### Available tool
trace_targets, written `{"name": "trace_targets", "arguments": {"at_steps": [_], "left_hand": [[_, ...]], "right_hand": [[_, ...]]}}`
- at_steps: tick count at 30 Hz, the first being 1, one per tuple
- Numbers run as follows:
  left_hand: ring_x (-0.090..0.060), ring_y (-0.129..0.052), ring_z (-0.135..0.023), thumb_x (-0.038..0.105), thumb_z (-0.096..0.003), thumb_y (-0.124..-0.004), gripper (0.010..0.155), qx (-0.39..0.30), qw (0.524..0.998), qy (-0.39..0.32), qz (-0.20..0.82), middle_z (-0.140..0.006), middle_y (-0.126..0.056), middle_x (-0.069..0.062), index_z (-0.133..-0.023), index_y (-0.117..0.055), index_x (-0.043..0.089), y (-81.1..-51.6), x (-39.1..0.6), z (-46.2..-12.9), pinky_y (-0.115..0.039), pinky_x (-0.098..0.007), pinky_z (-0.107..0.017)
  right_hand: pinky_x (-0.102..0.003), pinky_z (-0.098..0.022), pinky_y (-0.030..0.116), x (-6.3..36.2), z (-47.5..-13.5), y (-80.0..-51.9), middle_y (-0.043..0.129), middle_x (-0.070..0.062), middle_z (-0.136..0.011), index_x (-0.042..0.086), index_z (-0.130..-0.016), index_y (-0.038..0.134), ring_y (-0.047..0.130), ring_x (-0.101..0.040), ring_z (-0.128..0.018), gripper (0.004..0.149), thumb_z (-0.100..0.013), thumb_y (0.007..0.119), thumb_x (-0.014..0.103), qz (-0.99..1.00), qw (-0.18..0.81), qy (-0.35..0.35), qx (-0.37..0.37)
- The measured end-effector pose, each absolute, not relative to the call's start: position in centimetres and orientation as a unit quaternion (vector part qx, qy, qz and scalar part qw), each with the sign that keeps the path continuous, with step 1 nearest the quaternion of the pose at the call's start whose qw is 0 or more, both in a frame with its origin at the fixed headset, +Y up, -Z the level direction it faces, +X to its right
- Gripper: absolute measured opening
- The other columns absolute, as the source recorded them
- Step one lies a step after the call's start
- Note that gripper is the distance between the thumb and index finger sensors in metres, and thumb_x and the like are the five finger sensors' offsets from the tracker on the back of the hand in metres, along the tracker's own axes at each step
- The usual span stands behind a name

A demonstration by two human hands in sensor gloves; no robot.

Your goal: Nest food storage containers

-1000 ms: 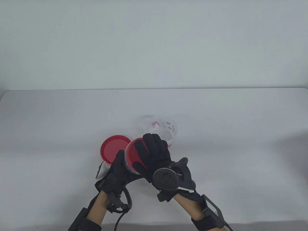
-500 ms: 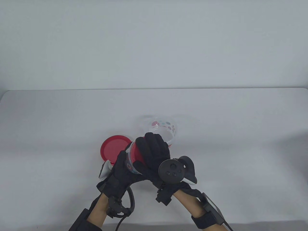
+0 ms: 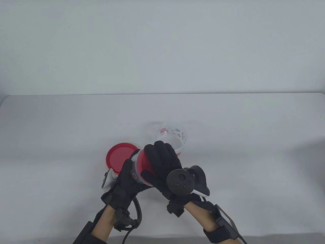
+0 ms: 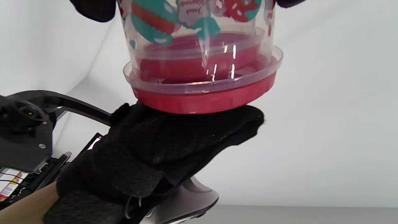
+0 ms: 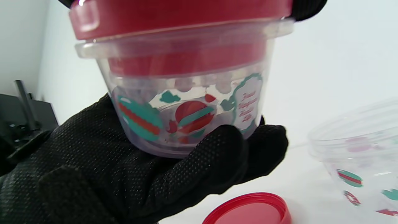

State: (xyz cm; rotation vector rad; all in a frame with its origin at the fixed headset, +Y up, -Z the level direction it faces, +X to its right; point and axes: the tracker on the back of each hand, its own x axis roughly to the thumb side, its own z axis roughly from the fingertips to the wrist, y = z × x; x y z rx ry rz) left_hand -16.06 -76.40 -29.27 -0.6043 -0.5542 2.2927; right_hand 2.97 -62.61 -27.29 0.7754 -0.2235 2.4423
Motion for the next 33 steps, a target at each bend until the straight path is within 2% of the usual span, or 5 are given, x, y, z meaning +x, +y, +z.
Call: {"name": "trace_targets", "arguments": {"at_steps": [5,13,18,25,33], "left_hand": [[-0.061,-0.019,-0.109,0.065,-0.0685,-0.035,0.074,-0.210,0.349,-0.186,0.894,-0.125,0.002,-0.018,-0.115,0.016,0.038,-77.0,-17.0,-29.7,-0.045,-0.062,-0.078],[-0.060,-0.008,-0.109,0.064,-0.0675,-0.034,0.072,-0.199,0.343,-0.197,0.897,-0.124,0.008,-0.018,-0.120,0.008,0.038,-76.7,-16.5,-29.4,-0.036,-0.063,-0.080],[-0.062,-0.005,-0.107,0.064,-0.0658,-0.033,0.072,-0.156,0.433,-0.225,0.859,-0.122,0.012,-0.019,-0.117,0.014,0.046,-75.5,-16.6,-29.2,-0.032,-0.063,-0.083],[-0.058,0.001,-0.108,0.062,-0.0667,-0.036,0.072,-0.173,0.425,-0.233,0.857,-0.121,0.017,-0.015,-0.115,0.015,0.047,-75.6,-15.8,-29.0,-0.030,-0.062,-0.082],[-0.046,0.008,-0.112,0.063,-0.0677,-0.034,0.073,-0.184,0.365,-0.199,0.891,-0.122,0.016,-0.014,-0.117,0.014,0.038,-76.7,-16.9,-29.7,-0.008,-0.064,-0.078]], "right_hand": [[-0.062,-0.061,0.057,3.3,-27.3,-62.4,0.031,-0.027,-0.115,0.010,-0.117,0.035,0.044,-0.053,-0.096,0.076,-0.062,0.051,0.060,0.912,0.287,-0.077,0.284],[-0.070,-0.062,0.044,1.7,-27.0,-64.6,0.002,-0.029,-0.112,0.009,-0.115,0.011,0.015,-0.059,-0.097,0.087,-0.061,0.049,0.066,0.910,0.287,-0.064,0.291],[-0.070,-0.058,0.051,2.1,-27.1,-65.0,0.001,-0.029,-0.112,0.008,-0.114,0.011,0.017,-0.063,-0.096,0.089,-0.059,0.049,0.067,0.893,0.370,-0.060,0.250],[-0.076,-0.059,0.036,3.1,-28.4,-64.6,-0.014,-0.027,-0.107,0.017,-0.109,-0.007,0.005,-0.062,-0.094,0.094,-0.060,0.054,0.069,0.877,0.412,0.042,0.243],[-0.074,-0.062,0.039,4.0,-31.0,-64.9,-0.001,-0.024,-0.111,0.014,-0.113,0.003,0.019,-0.060,-0.098,0.099,-0.058,0.065,0.068,0.876,0.435,-0.045,0.206]]}}
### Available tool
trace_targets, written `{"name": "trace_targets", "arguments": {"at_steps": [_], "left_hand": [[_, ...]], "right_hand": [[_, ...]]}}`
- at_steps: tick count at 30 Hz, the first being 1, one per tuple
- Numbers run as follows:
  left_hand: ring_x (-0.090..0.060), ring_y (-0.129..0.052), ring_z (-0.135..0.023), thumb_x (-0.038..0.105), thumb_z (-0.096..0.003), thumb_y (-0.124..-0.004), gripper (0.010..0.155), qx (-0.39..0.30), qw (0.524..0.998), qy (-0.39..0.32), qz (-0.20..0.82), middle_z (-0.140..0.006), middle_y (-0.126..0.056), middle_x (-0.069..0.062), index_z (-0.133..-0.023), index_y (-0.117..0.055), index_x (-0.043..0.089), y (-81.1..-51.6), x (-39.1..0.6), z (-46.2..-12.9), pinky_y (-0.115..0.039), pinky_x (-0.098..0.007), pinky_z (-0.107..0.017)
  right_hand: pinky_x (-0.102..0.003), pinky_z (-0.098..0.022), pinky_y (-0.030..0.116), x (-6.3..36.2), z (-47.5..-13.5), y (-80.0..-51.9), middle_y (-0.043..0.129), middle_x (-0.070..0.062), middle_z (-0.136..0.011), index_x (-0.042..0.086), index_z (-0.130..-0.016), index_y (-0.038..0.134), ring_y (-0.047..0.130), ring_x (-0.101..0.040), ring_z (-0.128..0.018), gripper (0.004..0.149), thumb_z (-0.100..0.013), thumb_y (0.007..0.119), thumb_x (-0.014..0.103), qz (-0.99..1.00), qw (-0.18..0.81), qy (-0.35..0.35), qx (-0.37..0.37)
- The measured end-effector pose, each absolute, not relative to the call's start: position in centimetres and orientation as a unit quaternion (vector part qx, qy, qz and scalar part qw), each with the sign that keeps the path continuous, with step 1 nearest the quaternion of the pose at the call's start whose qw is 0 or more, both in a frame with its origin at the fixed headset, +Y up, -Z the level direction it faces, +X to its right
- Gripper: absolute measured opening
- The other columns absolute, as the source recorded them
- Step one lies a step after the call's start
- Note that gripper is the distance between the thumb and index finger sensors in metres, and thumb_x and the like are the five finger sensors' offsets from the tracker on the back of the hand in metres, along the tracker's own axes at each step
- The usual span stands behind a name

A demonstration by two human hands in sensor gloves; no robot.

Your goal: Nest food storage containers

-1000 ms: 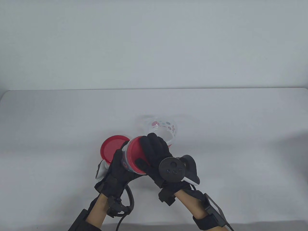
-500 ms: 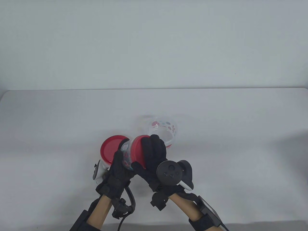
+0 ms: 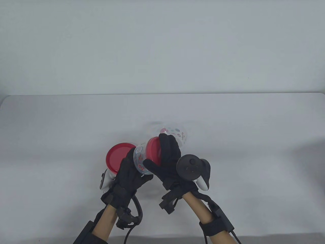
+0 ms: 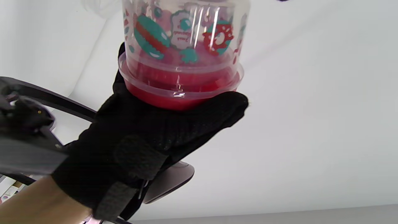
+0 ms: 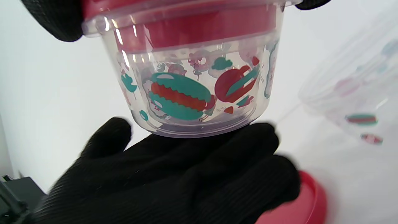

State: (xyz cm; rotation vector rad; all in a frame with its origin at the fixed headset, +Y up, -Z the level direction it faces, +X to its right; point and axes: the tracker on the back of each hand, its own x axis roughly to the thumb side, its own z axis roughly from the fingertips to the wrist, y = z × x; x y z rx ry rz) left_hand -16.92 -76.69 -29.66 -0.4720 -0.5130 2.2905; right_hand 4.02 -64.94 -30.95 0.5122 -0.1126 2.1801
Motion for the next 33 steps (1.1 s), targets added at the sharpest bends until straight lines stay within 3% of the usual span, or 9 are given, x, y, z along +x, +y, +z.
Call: {"name": "trace_targets", "arguments": {"at_steps": [7,13,21,24,25,27,33], "left_hand": [[-0.046,0.007,-0.112,0.063,-0.0679,-0.032,0.073,-0.148,0.355,-0.191,0.903,-0.123,0.016,-0.012,-0.117,0.016,0.037,-76.6,-18.4,-30.1,-0.009,-0.063,-0.078],[-0.046,0.006,-0.113,0.063,-0.0680,-0.032,0.073,-0.148,0.348,-0.187,0.907,-0.123,0.015,-0.013,-0.117,0.016,0.036,-76.6,-18.7,-30.3,-0.010,-0.063,-0.078],[-0.045,0.005,-0.113,0.063,-0.0680,-0.031,0.074,-0.150,0.340,-0.186,0.909,-0.123,0.014,-0.013,-0.117,0.016,0.035,-76.0,-18.5,-30.2,-0.010,-0.064,-0.078],[-0.045,0.005,-0.113,0.063,-0.0680,-0.031,0.074,-0.153,0.336,-0.187,0.910,-0.123,0.014,-0.013,-0.117,0.016,0.035,-76.0,-18.4,-30.2,-0.010,-0.064,-0.078],[-0.046,0.005,-0.113,0.063,-0.0681,-0.031,0.074,-0.154,0.333,-0.188,0.911,-0.123,0.014,-0.013,-0.117,0.016,0.035,-75.8,-18.4,-30.2,-0.010,-0.064,-0.078],[-0.045,0.005,-0.113,0.063,-0.0681,-0.031,0.073,-0.156,0.328,-0.190,0.912,-0.123,0.015,-0.013,-0.117,0.016,0.035,-75.8,-18.3,-30.2,-0.010,-0.064,-0.078],[-0.046,0.004,-0.113,0.063,-0.0683,-0.031,0.074,-0.154,0.329,-0.188,0.913,-0.124,0.014,-0.013,-0.117,0.016,0.035,-75.9,-18.4,-30.3,-0.011,-0.064,-0.078]], "right_hand": [[-0.074,-0.062,0.038,4.8,-35.0,-64.7,0.005,-0.023,-0.113,0.014,-0.114,0.009,0.020,-0.059,-0.099,0.098,-0.056,0.067,0.067,0.939,0.289,-0.117,0.144],[-0.073,-0.063,0.038,3.9,-38.8,-65.9,0.007,-0.022,-0.113,0.014,-0.114,0.011,0.021,-0.059,-0.099,0.098,-0.055,0.068,0.067,0.970,0.176,-0.117,0.120],[-0.073,-0.064,0.036,3.2,-42.0,-70.1,0.008,-0.023,-0.113,0.014,-0.114,0.012,0.021,-0.058,-0.099,0.096,-0.055,0.067,0.066,0.988,0.120,-0.040,0.088],[-0.073,-0.063,0.024,3.3,-42.6,-71.5,0.008,-0.023,-0.116,0.015,-0.117,0.017,0.015,-0.055,-0.100,0.083,-0.060,0.050,0.066,0.991,0.110,0.023,0.070],[-0.074,-0.062,0.021,3.2,-42.9,-72.3,0.010,-0.024,-0.116,0.014,-0.118,0.023,0.013,-0.054,-0.100,0.080,-0.061,0.050,0.063,0.990,0.119,0.036,0.067],[-0.071,-0.061,0.007,3.4,-43.0,-72.9,0.009,-0.024,-0.117,0.014,-0.119,0.031,-0.002,-0.047,-0.099,0.075,-0.063,0.041,0.062,0.986,0.127,0.089,0.057],[-0.070,-0.061,0.009,3.5,-43.2,-72.6,0.006,-0.023,-0.116,0.012,-0.118,0.026,-0.001,-0.046,-0.099,0.075,-0.063,0.048,0.059,0.984,0.152,0.082,0.048]]}}
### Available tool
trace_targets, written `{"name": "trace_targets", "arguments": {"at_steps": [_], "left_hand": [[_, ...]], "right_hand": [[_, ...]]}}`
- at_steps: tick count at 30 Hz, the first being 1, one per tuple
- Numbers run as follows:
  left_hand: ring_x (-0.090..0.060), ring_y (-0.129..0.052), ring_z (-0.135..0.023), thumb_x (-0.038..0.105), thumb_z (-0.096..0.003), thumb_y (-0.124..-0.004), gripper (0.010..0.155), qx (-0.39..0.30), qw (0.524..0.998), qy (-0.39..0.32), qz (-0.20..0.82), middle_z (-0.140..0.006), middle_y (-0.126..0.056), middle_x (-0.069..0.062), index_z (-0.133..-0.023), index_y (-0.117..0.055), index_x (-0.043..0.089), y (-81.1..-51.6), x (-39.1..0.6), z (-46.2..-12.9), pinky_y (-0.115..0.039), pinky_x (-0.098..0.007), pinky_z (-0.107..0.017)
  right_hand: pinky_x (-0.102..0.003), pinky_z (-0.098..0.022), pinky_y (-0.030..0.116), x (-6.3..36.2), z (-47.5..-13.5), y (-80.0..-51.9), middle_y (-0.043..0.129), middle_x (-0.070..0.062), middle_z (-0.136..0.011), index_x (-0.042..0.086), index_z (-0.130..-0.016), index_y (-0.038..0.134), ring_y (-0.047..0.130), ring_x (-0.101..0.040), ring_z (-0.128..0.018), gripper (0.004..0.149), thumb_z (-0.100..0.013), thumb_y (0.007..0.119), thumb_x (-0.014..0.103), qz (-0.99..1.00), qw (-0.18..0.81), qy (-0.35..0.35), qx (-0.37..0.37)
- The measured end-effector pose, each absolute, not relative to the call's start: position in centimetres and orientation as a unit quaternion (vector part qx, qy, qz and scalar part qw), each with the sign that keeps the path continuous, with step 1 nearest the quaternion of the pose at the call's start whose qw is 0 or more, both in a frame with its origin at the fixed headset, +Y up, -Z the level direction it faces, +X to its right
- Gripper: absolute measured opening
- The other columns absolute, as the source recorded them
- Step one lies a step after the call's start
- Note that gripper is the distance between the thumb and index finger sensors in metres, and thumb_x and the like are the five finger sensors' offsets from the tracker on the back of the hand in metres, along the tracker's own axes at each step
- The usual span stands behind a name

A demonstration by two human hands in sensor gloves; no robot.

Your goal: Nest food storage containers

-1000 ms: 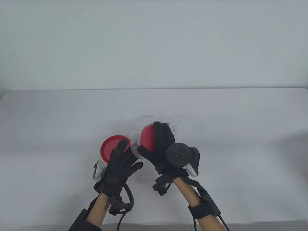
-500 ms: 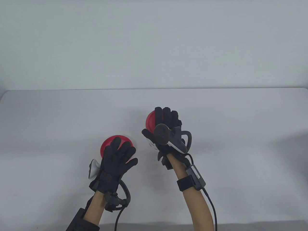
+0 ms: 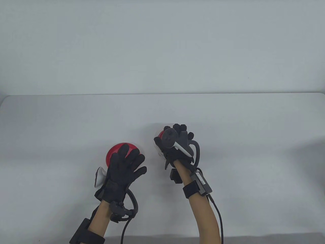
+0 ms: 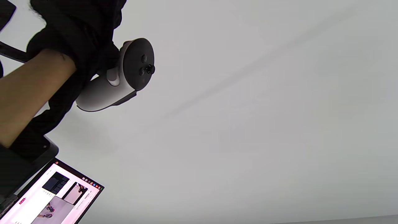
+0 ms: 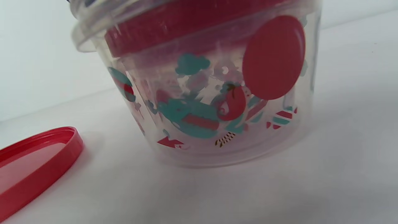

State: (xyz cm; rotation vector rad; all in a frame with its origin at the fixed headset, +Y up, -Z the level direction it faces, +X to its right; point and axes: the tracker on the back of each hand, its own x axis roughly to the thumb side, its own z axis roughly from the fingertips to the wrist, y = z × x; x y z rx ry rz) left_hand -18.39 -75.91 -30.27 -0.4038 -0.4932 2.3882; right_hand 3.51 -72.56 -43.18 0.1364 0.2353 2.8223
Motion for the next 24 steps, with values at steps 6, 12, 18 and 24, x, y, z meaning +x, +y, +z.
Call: {"name": "trace_targets", "arguments": {"at_steps": [6,12,18,24], "left_hand": [[-0.045,0.004,-0.113,0.063,-0.0683,-0.031,0.073,-0.149,0.328,-0.194,0.912,-0.124,0.014,-0.014,-0.117,0.016,0.034,-75.6,-18.5,-30.3,-0.011,-0.064,-0.078],[-0.046,0.005,-0.113,0.063,-0.0683,-0.031,0.073,-0.151,0.329,-0.190,0.912,-0.124,0.014,-0.013,-0.117,0.016,0.035,-75.6,-18.4,-30.3,-0.011,-0.064,-0.078],[-0.046,0.004,-0.113,0.063,-0.0682,-0.031,0.073,-0.149,0.331,-0.188,0.913,-0.124,0.014,-0.013,-0.117,0.016,0.035,-75.5,-18.4,-30.3,-0.011,-0.064,-0.078],[-0.046,0.004,-0.113,0.063,-0.0683,-0.031,0.073,-0.148,0.332,-0.188,0.913,-0.124,0.014,-0.013,-0.117,0.016,0.034,-75.5,-18.5,-30.2,-0.011,-0.064,-0.078]], "right_hand": [[-0.068,-0.065,0.032,6.1,-43.4,-71.4,0.029,-0.024,-0.116,0.011,-0.115,0.041,0.026,-0.050,-0.100,0.060,-0.065,0.059,0.038,0.978,0.201,-0.058,-0.022],[-0.057,-0.058,0.063,8.7,-43.8,-71.9,0.054,-0.022,-0.110,0.009,-0.113,0.044,0.066,-0.044,-0.089,0.056,-0.064,0.060,0.030,0.985,0.149,-0.011,-0.080],[-0.045,-0.042,0.079,9.8,-43.6,-72.7,0.072,-0.023,-0.099,0.011,-0.110,0.055,0.091,-0.033,-0.063,0.050,-0.063,0.061,0.027,0.972,0.213,0.002,-0.099],[-0.039,-0.033,0.081,10.1,-42.7,-72.6,0.076,-0.022,-0.096,0.011,-0.111,0.055,0.095,-0.027,-0.051,0.051,-0.063,0.060,0.029,0.975,0.200,0.006,-0.093]]}}
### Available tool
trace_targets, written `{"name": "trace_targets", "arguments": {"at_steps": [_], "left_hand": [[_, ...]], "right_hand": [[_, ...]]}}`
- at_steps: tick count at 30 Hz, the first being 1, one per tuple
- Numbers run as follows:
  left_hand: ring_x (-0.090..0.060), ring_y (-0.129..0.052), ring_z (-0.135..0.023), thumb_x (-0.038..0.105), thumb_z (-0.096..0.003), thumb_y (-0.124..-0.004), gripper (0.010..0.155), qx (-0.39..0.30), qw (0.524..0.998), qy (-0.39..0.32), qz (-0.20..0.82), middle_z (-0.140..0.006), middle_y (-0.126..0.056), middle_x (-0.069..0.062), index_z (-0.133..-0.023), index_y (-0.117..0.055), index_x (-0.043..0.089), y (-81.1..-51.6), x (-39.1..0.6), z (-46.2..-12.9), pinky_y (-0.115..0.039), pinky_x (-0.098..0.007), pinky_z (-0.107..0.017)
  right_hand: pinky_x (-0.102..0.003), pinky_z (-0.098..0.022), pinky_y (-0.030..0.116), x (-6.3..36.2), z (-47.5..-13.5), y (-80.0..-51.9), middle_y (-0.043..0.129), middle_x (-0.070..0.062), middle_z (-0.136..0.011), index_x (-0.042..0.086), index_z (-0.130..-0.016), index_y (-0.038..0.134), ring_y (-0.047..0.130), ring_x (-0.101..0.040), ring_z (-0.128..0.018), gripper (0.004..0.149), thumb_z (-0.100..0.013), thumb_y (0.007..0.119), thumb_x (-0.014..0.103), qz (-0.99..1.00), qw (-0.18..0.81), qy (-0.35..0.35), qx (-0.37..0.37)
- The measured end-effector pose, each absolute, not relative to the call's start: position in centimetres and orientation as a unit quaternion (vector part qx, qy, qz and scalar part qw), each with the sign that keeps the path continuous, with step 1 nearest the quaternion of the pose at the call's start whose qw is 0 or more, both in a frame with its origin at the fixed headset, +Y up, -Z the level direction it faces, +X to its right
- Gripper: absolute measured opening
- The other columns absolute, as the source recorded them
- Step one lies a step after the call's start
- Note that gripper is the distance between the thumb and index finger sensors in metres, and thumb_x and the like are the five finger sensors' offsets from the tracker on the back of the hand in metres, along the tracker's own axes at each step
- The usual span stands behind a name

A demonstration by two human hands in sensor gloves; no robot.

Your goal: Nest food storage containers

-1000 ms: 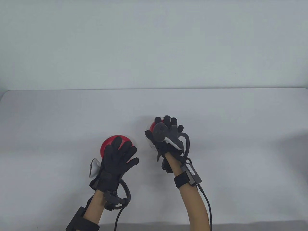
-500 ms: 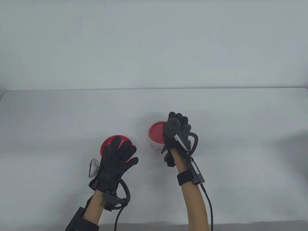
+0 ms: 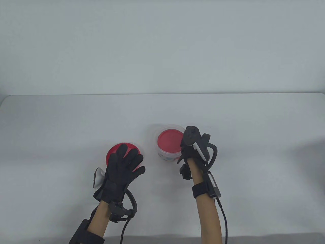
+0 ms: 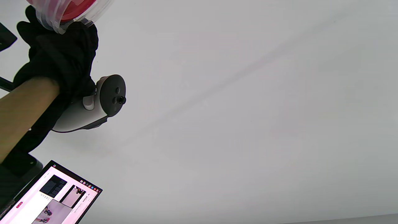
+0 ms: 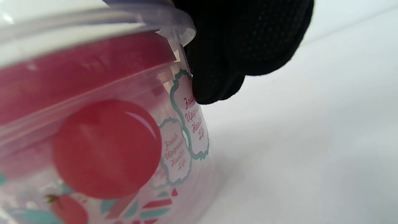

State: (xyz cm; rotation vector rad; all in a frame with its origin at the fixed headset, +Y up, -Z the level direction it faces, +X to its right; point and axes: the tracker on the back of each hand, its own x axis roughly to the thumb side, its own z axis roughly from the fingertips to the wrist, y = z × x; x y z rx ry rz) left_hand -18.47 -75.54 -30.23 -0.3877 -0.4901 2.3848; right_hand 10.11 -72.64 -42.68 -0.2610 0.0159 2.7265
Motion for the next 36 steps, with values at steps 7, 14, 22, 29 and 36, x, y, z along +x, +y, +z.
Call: {"name": "trace_targets", "arguments": {"at_steps": [7,14,22,29,36], "left_hand": [[-0.046,0.003,-0.114,0.062,-0.0683,-0.031,0.073,-0.145,0.334,-0.188,0.912,-0.124,0.013,-0.013,-0.117,0.015,0.034,-75.5,-18.5,-30.2,-0.011,-0.064,-0.078],[-0.046,0.003,-0.114,0.062,-0.0683,-0.032,0.073,-0.143,0.338,-0.186,0.912,-0.124,0.012,-0.014,-0.118,0.015,0.034,-75.6,-18.6,-30.2,-0.012,-0.064,-0.078],[-0.046,0.003,-0.114,0.062,-0.0682,-0.032,0.073,-0.140,0.340,-0.185,0.911,-0.124,0.012,-0.014,-0.117,0.015,0.034,-75.6,-18.7,-30.1,-0.012,-0.064,-0.078],[-0.046,0.003,-0.114,0.062,-0.0682,-0.032,0.073,-0.141,0.344,-0.180,0.911,-0.124,0.013,-0.013,-0.117,0.015,0.034,-75.7,-18.8,-30.0,-0.011,-0.064,-0.078],[-0.045,0.004,-0.114,0.062,-0.0680,-0.033,0.074,-0.142,0.374,-0.170,0.901,-0.124,0.012,-0.013,-0.119,0.012,0.032,-75.7,-19.0,-30.0,-0.010,-0.064,-0.078]], "right_hand": [[-0.040,-0.033,0.081,11.5,-39.3,-73.1,0.072,-0.025,-0.100,0.011,-0.113,0.048,0.095,-0.029,-0.050,0.054,-0.064,0.059,0.030,0.951,0.293,0.053,-0.078],[-0.040,-0.033,0.081,12.2,-35.7,-73.5,0.069,-0.027,-0.101,0.010,-0.114,0.045,0.095,-0.031,-0.050,0.055,-0.064,0.059,0.031,0.943,0.324,0.067,-0.042],[-0.041,-0.033,0.081,11.7,-31.9,-74.0,0.068,-0.028,-0.102,0.009,-0.114,0.044,0.094,-0.032,-0.049,0.056,-0.065,0.059,0.032,0.933,0.351,0.075,0.006],[-0.041,-0.033,0.081,10.8,-29.5,-74.1,0.067,-0.028,-0.102,0.009,-0.114,0.044,0.094,-0.032,-0.049,0.056,-0.065,0.058,0.032,0.930,0.352,0.092,0.049],[-0.041,-0.033,0.081,10.9,-29.3,-74.4,0.066,-0.028,-0.102,0.008,-0.114,0.042,0.095,-0.032,-0.048,0.057,-0.065,0.057,0.033,0.924,0.366,0.096,0.056]]}}
